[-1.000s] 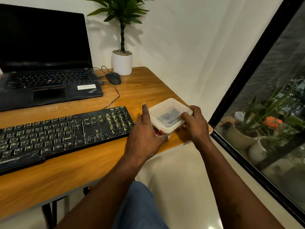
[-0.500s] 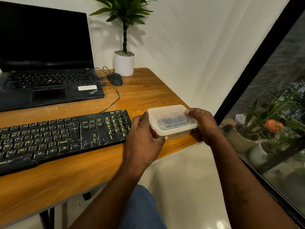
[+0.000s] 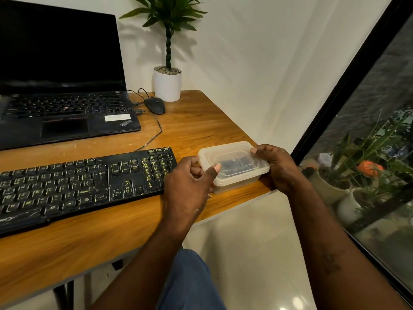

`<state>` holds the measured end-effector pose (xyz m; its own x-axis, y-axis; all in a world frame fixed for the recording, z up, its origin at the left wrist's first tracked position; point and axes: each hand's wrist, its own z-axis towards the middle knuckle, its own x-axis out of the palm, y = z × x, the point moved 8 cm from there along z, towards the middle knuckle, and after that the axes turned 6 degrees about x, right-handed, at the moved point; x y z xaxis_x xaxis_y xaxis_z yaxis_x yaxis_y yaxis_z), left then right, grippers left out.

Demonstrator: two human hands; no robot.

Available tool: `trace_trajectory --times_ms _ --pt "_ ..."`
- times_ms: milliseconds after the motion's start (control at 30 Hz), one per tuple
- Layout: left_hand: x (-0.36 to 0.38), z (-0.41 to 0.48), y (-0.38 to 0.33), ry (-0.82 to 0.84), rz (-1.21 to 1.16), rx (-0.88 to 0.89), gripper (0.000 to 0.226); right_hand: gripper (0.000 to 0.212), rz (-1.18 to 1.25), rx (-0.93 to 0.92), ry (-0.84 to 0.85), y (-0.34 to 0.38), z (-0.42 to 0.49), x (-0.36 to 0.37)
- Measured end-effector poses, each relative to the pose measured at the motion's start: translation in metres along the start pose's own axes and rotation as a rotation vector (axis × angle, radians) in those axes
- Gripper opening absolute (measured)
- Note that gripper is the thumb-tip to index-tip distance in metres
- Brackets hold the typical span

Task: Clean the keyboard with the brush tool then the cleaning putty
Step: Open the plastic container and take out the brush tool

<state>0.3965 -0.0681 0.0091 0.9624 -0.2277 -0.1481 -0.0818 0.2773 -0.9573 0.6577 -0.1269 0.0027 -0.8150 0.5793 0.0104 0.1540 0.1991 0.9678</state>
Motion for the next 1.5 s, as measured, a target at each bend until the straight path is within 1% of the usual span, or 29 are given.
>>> trace_trajectory --times_ms 67,133,200,333,400,467,567,633,700,800,900,967,1067,1133,1200,1300,1367,1400,1467,1500 --pt "0.0 0.0 0.001 0.009 -0.036 -0.022 0.044 0.016 -0.003 -0.008 -0.009 -0.001 0.003 -0.001" --pt "-0.001 0.001 0.002 0.006 -0.045 -0.017 0.038 0.022 -0.018 -0.028 -0.034 -0.003 0.003 -0.001" --pt "-0.001 0.003 0.006 -0.011 -0.07 -0.03 0.038 0.028 -0.018 -0.064 -0.064 -0.005 0.001 0.001" --pt "0.003 0.008 0.01 -0.014 -0.124 -0.085 0.042 0.014 -0.006 -0.095 -0.097 -0.004 0.002 0.001" --pt "0.006 0.009 0.011 -0.017 -0.179 -0.154 0.044 0.008 -0.01 -0.111 -0.078 -0.003 0.002 0.001" --pt "0.009 0.011 0.012 -0.02 -0.225 -0.233 0.046 0.007 0.003 -0.152 -0.059 -0.003 0.001 0.0" --pt "0.011 0.013 0.013 0.0 -0.218 -0.298 0.047 0.011 0.009 -0.221 -0.065 0.0 -0.004 0.0" --pt "0.011 0.015 0.013 0.019 -0.209 -0.322 0.042 0.007 0.005 -0.233 -0.072 0.0 -0.005 0.0" --pt "0.009 0.018 0.011 0.018 -0.161 -0.309 0.04 0.006 0.001 -0.24 -0.072 0.0 -0.005 0.0" --pt "0.007 0.022 0.006 0.009 -0.105 -0.305 0.042 0.01 0.004 -0.28 -0.079 0.001 -0.007 -0.002" --pt "0.006 0.022 0.005 0.008 -0.106 -0.311 0.044 0.016 0.015 -0.323 -0.074 0.001 -0.011 -0.005" --pt "0.007 0.021 0.003 0.039 -0.103 -0.293 0.048 0.022 0.022 -0.336 -0.07 0.0 -0.012 -0.005" --pt "0.009 0.021 -0.005 0.132 -0.063 -0.248 0.063 0.027 0.032 -0.362 -0.058 0.001 -0.014 -0.004" --pt "0.009 0.023 -0.006 0.188 -0.05 -0.271 0.06 0.025 0.013 -0.377 -0.066 0.002 -0.015 -0.004" --pt "0.012 0.024 -0.001 0.241 -0.063 -0.343 0.06 0.024 0.012 -0.401 -0.059 0.004 -0.019 -0.003" --pt "0.016 0.026 -0.001 0.301 -0.054 -0.386 0.059 0.03 0.016 -0.432 -0.031 0.009 -0.022 0.001" --pt "0.017 0.029 -0.004 0.297 0.017 -0.34 0.056 0.036 0.018 -0.443 -0.037 0.01 -0.023 0.0" --pt "0.014 0.032 -0.007 0.277 0.121 -0.263 0.058 0.039 0.018 -0.446 -0.054 0.011 -0.023 -0.001" --pt "0.008 0.037 -0.02 0.226 0.413 -0.067 0.065 0.043 0.017 -0.445 -0.069 0.011 -0.024 -0.003" --pt "0.006 0.038 -0.027 0.198 0.504 0.017 0.062 0.046 0.013 -0.446 -0.059 0.011 -0.026 -0.001"
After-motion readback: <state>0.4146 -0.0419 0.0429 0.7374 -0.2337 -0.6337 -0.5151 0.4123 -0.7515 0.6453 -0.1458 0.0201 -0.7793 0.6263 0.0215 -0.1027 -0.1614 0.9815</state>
